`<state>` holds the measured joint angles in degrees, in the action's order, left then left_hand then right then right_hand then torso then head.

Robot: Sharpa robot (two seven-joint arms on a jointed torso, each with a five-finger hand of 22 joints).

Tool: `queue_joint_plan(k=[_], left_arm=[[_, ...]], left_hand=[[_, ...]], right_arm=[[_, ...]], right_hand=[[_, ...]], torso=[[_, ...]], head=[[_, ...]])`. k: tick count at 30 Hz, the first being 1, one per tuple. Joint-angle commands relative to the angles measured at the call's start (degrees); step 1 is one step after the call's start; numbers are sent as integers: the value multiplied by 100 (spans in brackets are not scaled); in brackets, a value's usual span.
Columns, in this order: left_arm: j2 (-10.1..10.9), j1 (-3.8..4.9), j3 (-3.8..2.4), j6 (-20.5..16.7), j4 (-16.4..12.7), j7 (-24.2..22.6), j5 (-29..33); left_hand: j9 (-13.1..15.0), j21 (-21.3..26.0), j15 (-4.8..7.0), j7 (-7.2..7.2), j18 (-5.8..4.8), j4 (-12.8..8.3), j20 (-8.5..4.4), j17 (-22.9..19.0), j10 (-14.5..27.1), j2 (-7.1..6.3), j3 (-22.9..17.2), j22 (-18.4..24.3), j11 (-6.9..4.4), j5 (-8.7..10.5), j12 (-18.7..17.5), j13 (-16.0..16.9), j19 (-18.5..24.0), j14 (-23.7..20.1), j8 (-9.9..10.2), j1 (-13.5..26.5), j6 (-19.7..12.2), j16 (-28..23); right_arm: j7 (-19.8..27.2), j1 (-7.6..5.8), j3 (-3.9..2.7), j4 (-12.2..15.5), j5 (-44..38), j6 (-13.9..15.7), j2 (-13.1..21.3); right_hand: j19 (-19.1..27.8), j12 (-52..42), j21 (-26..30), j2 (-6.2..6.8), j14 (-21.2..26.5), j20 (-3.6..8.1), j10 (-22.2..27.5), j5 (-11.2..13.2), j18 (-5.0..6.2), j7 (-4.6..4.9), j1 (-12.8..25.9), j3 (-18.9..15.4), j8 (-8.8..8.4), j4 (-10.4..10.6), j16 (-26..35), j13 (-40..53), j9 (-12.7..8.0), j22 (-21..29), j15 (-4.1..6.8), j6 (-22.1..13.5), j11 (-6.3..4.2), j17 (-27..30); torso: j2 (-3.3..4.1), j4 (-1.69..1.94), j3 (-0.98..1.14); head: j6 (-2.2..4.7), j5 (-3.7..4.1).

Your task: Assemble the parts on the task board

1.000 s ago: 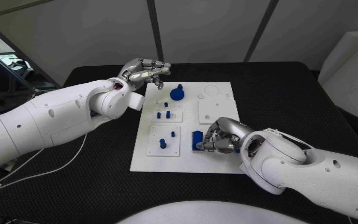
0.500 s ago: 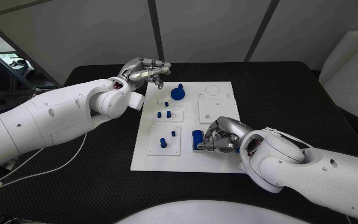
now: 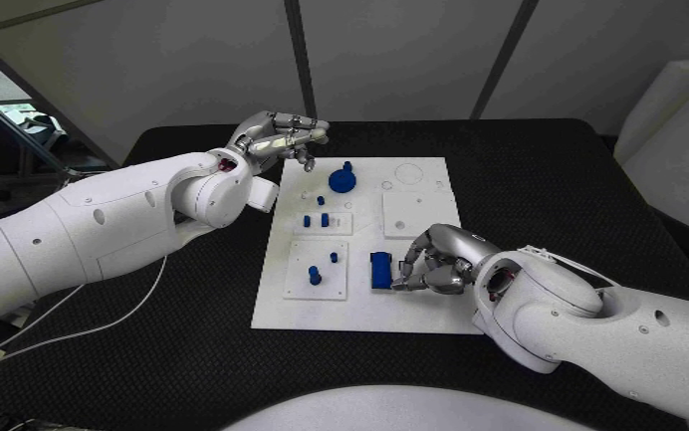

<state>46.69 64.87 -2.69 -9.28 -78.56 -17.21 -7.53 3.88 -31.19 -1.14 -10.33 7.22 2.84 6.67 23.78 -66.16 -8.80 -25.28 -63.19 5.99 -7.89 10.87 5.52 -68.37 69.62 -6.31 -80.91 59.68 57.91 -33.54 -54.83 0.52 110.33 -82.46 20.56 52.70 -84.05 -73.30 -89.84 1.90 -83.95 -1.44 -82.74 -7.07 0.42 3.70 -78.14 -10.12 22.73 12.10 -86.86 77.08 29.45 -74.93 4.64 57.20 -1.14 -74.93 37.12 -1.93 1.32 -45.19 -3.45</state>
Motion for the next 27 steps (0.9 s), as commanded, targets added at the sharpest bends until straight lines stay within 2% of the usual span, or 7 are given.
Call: queue_joint_plan(k=[1,4,10,13,21,24,27], left_arm=[[11,8,-4,56,-8,-3,22],[17,8,-4,54,-4,-5,22],[12,7,-3,50,8,-7,22],[1,6,-2,49,18,-8,22],[-32,5,-1,53,32,-16,21],[-26,5,-1,56,26,-22,21],[-17,5,0,58,23,-26,21]], left_hand=[[0,44,1,-1,310,-24,7,-9,53,57,24,14,-8,30,32,8,48,-47,0,8,-49,-28],[0,44,1,-1,310,-24,7,-9,53,57,24,14,-8,30,32,8,48,-47,0,8,-49,-28],[0,44,1,-1,310,-24,7,-9,53,57,24,14,-8,30,32,8,48,-47,0,8,-49,-28],[0,44,1,-1,310,-24,7,-9,53,57,24,14,-8,30,32,8,48,-47,0,8,-49,-28],[0,44,1,-1,310,-24,7,-9,53,57,24,14,-8,30,32,8,48,-47,0,8,-49,-28],[0,44,1,-1,310,-24,7,-9,53,57,24,14,-8,30,32,8,48,-47,0,8,-49,-28],[0,44,1,-1,310,-24,7,-9,53,57,24,14,-8,30,32,8,48,-47,0,8,-49,-28]], right_arm=[[287,-8,-3,143,-33,162,210],[375,-9,-3,258,-26,288,444],[494,-12,-10,417,-6,425,1001],[506,-13,-12,473,-2,430,1183],[283,-11,-11,408,-207,263,1303],[97,-9,-10,340,-431,195,1281],[-37,-8,-9,285,-590,126,1240]], right_hand=[[-595,89,-16,106,-484,-81,78,-49,-42,54,133,-94,-124,28,-30,-68,-56,-1507,-74,-143,97,-909],[-595,81,-16,91,-482,-117,85,-149,-42,88,138,-128,-216,62,-25,-57,-100,-1507,-105,-179,129,-902],[-595,60,-16,-141,-483,-169,71,-611,-42,140,5,-132,-558,99,-28,-36,-289,-1507,-146,-116,172,-912],[-595,55,-16,-184,-484,-179,63,-728,-42,148,-24,-162,-682,115,-30,-29,-371,-1507,-153,-39,175,-918],[-595,28,-16,-333,-487,-165,28,-846,-42,106,-119,-166,-826,131,-36,-6,-478,-1507,-127,192,142,-932],[-595,34,-16,-357,-486,-161,23,-835,-42,98,-92,-196,-865,167,-31,-8,-505,-1507,-123,252,138,-924],[-595,41,-16,-354,-484,-154,17,-834,-42,79,-41,-253,-890,218,-27,-10,-523,-1507,-113,344,123,-919]], torso=[[-3,-14,4],[1,-6,3],[-8,-16,2],[-4,-19,1],[7,1,2],[12,-3,9],[7,-2,4]], head=[[-2,10],[0,30],[21,71],[46,88],[62,211],[56,218],[50,223]])
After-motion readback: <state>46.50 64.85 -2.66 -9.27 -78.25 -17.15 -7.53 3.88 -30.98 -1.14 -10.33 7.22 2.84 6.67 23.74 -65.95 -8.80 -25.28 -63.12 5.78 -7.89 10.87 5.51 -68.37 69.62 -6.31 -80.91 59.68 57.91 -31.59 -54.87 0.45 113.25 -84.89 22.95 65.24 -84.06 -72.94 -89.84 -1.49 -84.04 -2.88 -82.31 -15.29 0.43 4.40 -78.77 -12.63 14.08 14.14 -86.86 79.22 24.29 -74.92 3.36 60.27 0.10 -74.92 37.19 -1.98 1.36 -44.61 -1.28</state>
